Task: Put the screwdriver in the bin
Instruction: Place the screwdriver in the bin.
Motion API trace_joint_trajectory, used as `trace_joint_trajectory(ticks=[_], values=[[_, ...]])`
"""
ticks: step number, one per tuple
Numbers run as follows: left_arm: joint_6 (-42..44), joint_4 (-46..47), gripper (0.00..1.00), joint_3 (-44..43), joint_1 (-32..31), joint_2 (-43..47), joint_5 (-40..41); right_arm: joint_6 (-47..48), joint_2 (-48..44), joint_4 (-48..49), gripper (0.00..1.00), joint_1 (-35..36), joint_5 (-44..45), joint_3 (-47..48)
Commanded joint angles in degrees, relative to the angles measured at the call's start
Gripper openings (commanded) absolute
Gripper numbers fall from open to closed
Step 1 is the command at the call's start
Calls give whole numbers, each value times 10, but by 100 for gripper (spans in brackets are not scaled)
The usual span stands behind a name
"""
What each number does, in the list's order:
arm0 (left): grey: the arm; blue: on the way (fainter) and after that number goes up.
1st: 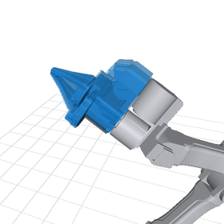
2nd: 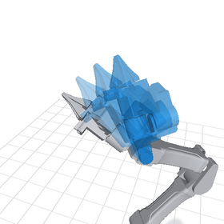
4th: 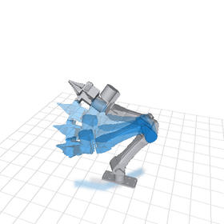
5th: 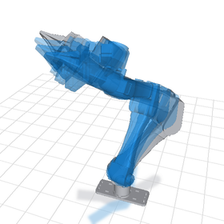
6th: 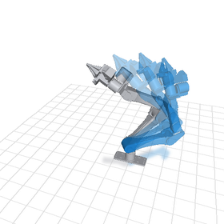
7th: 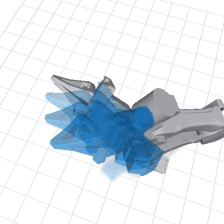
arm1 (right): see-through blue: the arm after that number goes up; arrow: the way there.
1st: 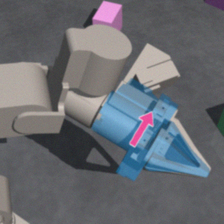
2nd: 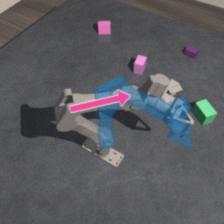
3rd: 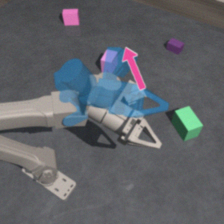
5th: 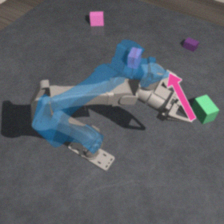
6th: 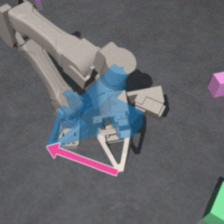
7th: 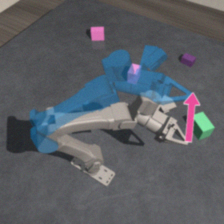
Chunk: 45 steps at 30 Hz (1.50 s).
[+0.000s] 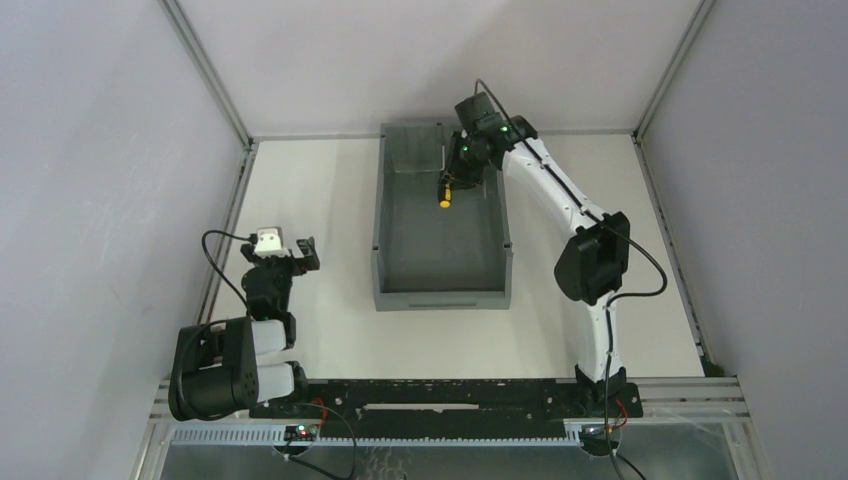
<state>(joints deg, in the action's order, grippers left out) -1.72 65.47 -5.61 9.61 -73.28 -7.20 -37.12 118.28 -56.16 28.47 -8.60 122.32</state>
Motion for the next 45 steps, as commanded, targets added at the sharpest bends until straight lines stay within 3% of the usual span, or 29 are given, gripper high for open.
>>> trace_joint_trajectory(ticks=[1,19,45], values=[[-7,24,100,-22,-1,7,3,19,14,8,12,23,69,-3],[-7,24,100,-23,-2,7,3,33,104,44,12,60,160,-50],[-7,23,100,-23,-2,7,3,33,191,31,17,71,158,-11]])
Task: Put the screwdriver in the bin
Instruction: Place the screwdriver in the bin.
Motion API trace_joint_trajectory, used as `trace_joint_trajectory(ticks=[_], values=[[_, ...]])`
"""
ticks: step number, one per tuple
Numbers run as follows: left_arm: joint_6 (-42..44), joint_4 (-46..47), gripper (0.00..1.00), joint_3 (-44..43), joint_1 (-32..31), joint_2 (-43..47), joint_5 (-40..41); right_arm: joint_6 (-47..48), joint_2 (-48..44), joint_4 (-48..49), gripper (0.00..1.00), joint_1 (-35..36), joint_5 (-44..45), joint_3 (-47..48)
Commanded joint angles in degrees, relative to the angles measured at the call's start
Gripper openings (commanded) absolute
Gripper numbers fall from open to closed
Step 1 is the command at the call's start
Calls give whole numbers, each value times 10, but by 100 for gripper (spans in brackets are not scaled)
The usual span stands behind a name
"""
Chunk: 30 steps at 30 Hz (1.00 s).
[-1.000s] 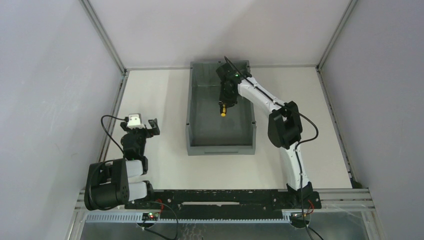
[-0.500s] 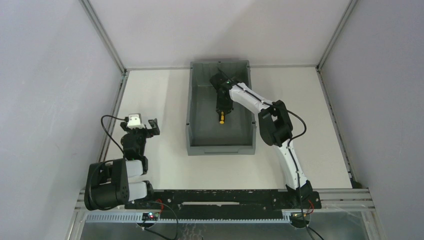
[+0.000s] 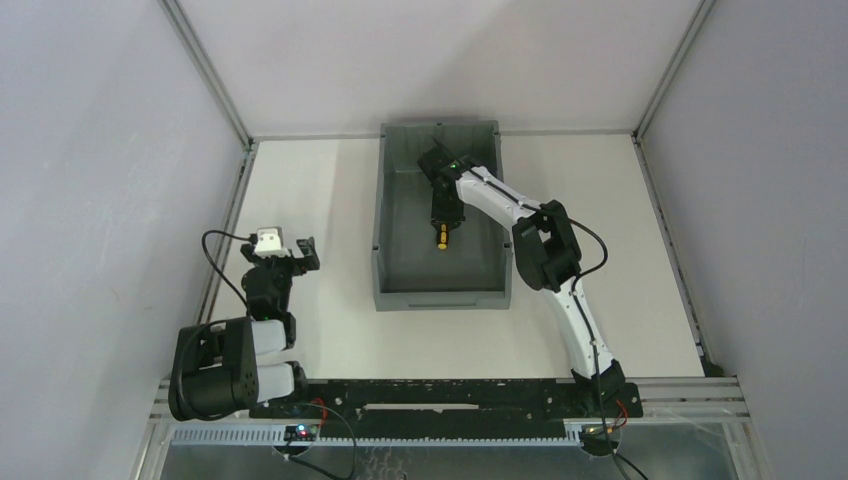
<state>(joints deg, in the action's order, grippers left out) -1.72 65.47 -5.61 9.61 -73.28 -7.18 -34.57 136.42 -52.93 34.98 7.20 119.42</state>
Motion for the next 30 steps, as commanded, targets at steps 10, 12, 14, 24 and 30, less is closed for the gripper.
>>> trace_joint_trajectory(ticks=[10,12,14,24,30], values=[[-7,24,100,-22,-2,7,3,13,-22,-10,51,6,2,22],[-7,24,100,-22,-2,7,3,13,-33,-10,55,7,0,22],[-7,24,100,-23,-2,7,3,13,-45,-10,59,8,-1,26],[-7,24,100,-22,-2,7,3,45,-115,-15,73,15,-1,70],[-7,24,100,-22,-2,7,3,92,-156,-15,81,21,9,110]])
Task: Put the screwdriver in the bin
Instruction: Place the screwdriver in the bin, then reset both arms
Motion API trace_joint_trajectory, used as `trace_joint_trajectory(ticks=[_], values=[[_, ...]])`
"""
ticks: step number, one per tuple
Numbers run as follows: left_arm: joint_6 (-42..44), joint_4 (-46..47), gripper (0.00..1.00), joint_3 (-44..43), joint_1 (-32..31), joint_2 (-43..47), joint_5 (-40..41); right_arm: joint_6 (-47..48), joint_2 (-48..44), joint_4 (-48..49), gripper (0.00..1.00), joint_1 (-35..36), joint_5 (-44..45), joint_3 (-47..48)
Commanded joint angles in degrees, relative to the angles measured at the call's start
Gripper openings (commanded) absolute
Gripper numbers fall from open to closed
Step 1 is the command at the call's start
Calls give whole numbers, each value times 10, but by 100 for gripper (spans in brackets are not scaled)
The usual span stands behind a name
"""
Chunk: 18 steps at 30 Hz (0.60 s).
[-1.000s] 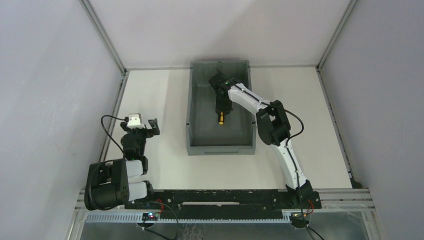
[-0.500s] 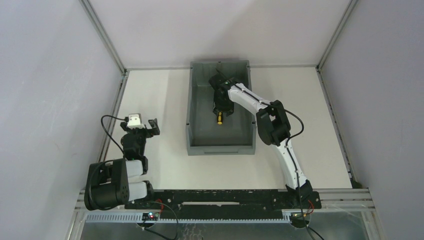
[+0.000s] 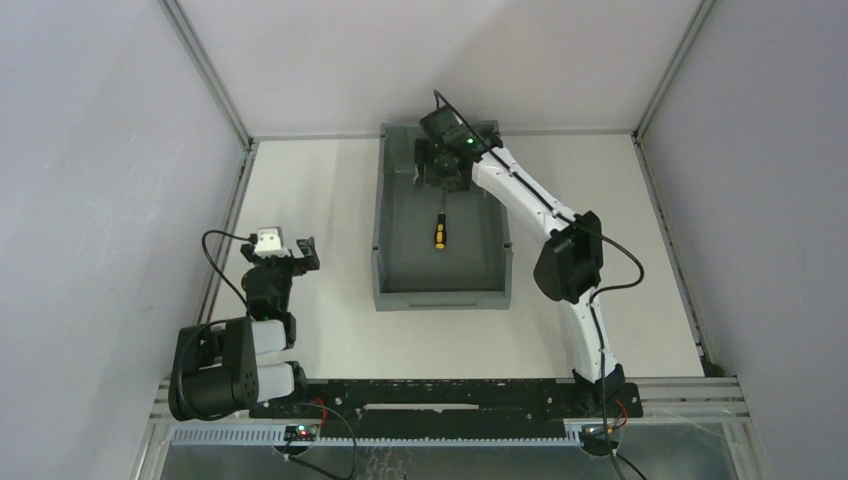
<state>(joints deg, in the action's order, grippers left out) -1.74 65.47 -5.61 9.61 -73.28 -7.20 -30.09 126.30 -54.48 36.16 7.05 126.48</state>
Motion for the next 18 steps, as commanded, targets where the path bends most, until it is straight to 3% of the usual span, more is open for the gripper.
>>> trace_joint_trajectory(ticks=[1,11,18], values=[[-6,24,100,-22,-2,7,3,53,-59,0,83,10,13,44],[-7,24,100,-22,-2,7,3,152,-162,10,99,2,76,53],[-7,24,100,-23,-2,7,3,200,-244,9,100,-35,116,34]])
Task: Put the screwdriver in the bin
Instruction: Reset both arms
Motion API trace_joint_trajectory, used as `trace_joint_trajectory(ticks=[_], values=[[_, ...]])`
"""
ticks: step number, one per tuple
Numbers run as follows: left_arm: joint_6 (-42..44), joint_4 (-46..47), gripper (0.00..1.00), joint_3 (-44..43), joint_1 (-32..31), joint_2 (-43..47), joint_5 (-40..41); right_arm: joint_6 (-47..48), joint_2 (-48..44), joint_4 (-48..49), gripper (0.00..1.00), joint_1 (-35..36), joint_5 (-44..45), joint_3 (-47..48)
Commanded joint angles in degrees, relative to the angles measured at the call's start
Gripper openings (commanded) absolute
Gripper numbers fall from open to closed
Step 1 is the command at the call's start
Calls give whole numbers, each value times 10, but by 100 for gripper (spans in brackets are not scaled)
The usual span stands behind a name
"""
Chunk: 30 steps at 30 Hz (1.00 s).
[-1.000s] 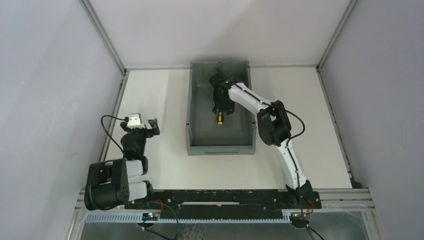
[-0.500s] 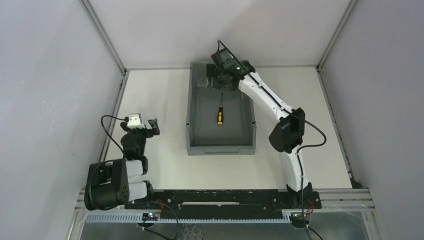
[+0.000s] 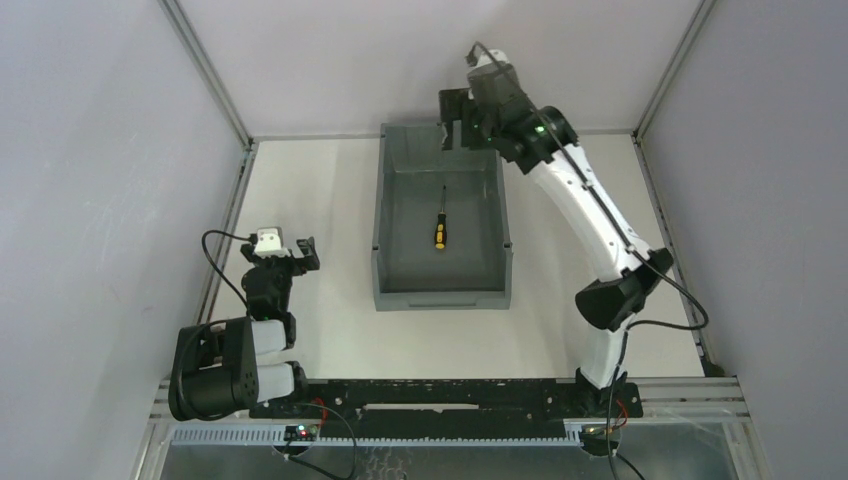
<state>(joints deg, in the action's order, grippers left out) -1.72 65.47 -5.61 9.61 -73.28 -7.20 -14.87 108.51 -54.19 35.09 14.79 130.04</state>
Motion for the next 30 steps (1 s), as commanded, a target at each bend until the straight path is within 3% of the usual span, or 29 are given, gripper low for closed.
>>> trace_joint_trajectory(ticks=[1,9,19,30], values=[[-7,24,100,-23,-2,7,3,54,-78,8,100,-32,43,-10],[-7,23,100,-22,-2,7,3,73,-192,23,100,-119,56,-106],[-7,24,100,-22,-2,7,3,65,-340,88,100,-229,29,-320],[-7,24,100,-22,-2,7,3,21,-454,178,100,-251,-2,-572]])
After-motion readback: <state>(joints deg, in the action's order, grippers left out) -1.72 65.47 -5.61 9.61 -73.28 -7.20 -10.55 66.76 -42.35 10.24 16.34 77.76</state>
